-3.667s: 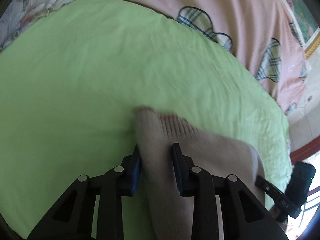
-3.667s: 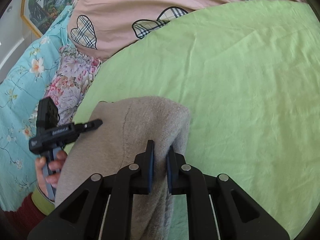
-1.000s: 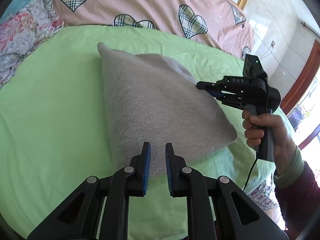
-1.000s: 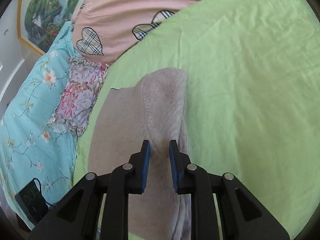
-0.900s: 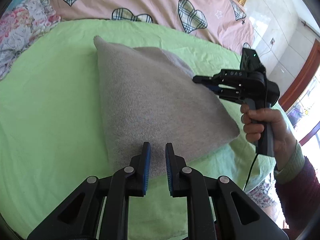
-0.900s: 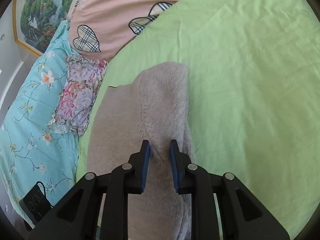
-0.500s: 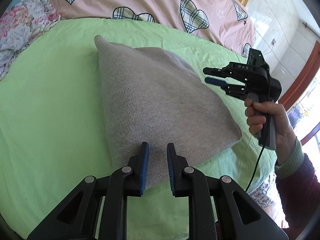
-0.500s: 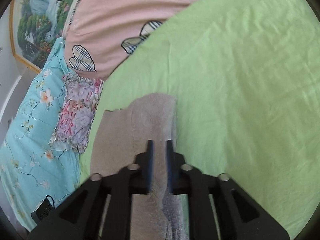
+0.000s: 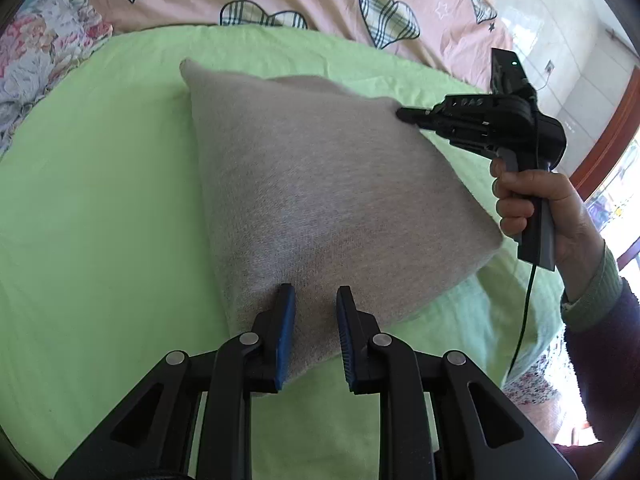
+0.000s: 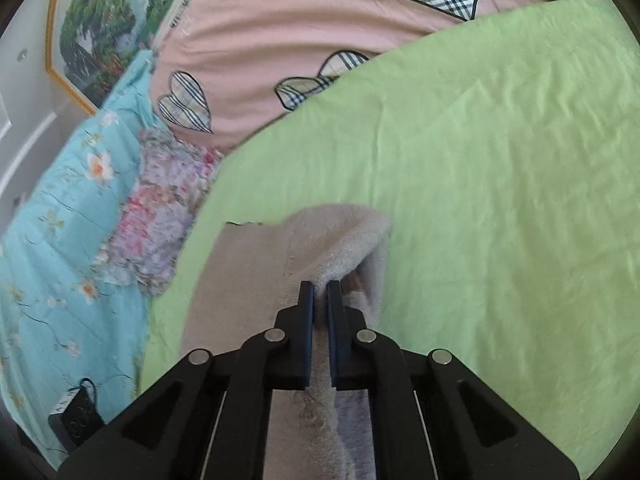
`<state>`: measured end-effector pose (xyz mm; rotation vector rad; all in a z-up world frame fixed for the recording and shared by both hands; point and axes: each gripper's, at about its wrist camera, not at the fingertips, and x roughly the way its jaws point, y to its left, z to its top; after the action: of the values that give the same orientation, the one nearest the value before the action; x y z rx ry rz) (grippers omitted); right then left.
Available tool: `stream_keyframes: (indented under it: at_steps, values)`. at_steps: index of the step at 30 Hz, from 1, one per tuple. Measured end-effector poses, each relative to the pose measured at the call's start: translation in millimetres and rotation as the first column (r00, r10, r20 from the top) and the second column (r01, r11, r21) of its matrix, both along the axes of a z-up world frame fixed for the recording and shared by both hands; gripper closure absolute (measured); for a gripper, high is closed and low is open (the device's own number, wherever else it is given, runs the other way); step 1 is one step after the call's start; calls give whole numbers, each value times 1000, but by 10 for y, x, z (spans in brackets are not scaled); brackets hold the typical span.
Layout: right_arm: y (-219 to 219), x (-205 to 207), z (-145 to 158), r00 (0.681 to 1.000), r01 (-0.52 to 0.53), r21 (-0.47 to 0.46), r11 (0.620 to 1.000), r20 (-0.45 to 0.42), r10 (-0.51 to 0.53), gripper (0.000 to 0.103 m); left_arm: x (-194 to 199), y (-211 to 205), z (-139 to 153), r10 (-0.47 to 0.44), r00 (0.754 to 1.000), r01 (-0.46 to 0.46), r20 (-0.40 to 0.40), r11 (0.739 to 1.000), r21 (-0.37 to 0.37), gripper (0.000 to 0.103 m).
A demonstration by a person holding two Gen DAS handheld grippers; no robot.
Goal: Fold small clothes
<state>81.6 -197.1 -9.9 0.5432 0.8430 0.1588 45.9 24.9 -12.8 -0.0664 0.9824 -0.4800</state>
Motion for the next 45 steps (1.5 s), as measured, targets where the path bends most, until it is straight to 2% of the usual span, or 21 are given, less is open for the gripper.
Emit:
stream_keyframes:
  at_steps: [2, 3, 6, 7, 9, 12, 15, 17, 19, 20, 21, 22, 24, 28, 36, 40, 45]
  values:
    - [30, 61, -264, 997, -15, -13, 1000, -81, 14, 96, 24, -27, -86, 2, 1000, -1, -17, 1000, 8, 82]
    - [39, 46, -319, 996, -15, -16, 1000, -91, 14, 95, 16, -38, -84, -1, 1000, 1, -12, 1000, 14, 82]
    - [-31, -132, -200, 995, 72, -40, 997, -68, -74, 74, -15, -36, -27, -7, 1000, 7, -11, 1000, 22, 81]
    - [-47, -215, -127, 994, 97, -50, 994, -51, -99, 73, -30, -25, 11, -7, 1000, 7, -12, 1000, 16, 80]
    - [-31, -478, 108, 993, 113, -40, 993, 33, -112, 73, -76, 13, 117, -3, 1000, 3, 8, 1000, -5, 77]
    - [229, -845, 335, 994, 6, -16, 1000, 108, -4, 73, -109, 65, 215, 8, 999, -6, 40, 999, -40, 68]
    - [569, -1122, 255, 992, -92, -47, 995, 82, 96, 73, -80, 79, 125, 12, 1000, -11, 14, 999, -33, 68]
    - [751, -1226, 73, 991, -127, -129, 984, 21, 131, 73, -85, 69, 39, 7, 1000, -7, 3, 1000, -27, 68]
    - [736, -1204, -124, 996, -89, -240, 967, -41, 81, 75, -60, 51, -26, 3, 1000, -3, 13, 1000, -14, 69]
    - [687, -1185, -204, 997, -67, -258, 964, -55, 55, 79, -39, 38, -56, 0, 1000, 0, 10, 1000, -4, 71]
    - [598, -1160, -285, 998, -47, -250, 967, -53, 35, 88, -49, 49, -75, 1, 1000, -1, 10, 1000, 3, 72]
    - [499, -1165, -340, 999, -26, -221, 975, -40, 17, 89, -50, 39, -80, 2, 1000, -2, 14, 1000, 10, 72]
    - [421, -1179, -356, 999, -5, -178, 984, -40, -2, 89, -59, 28, -86, 8, 1000, -8, 21, 1000, 21, 72]
    - [493, -1248, -335, 999, -8, -220, 976, -38, 0, 89, -105, 6, -116, 20, 999, -21, 35, 999, 24, 72]
    - [535, -1305, -330, 999, -2, -220, 976, -39, -7, 88, -153, 1, -121, 24, 999, -25, 40, 999, 24, 71]
    - [553, -1384, -244, 999, 3, -196, 981, -36, -11, 85, -172, 80, 30, 44, 999, -44, 24, 999, -14, 70]
    - [615, -1513, -60, 1000, 20, -180, 983, 21, -16, 85, -19, 196, 249, 96, 994, -93, 47, 994, -58, 66]
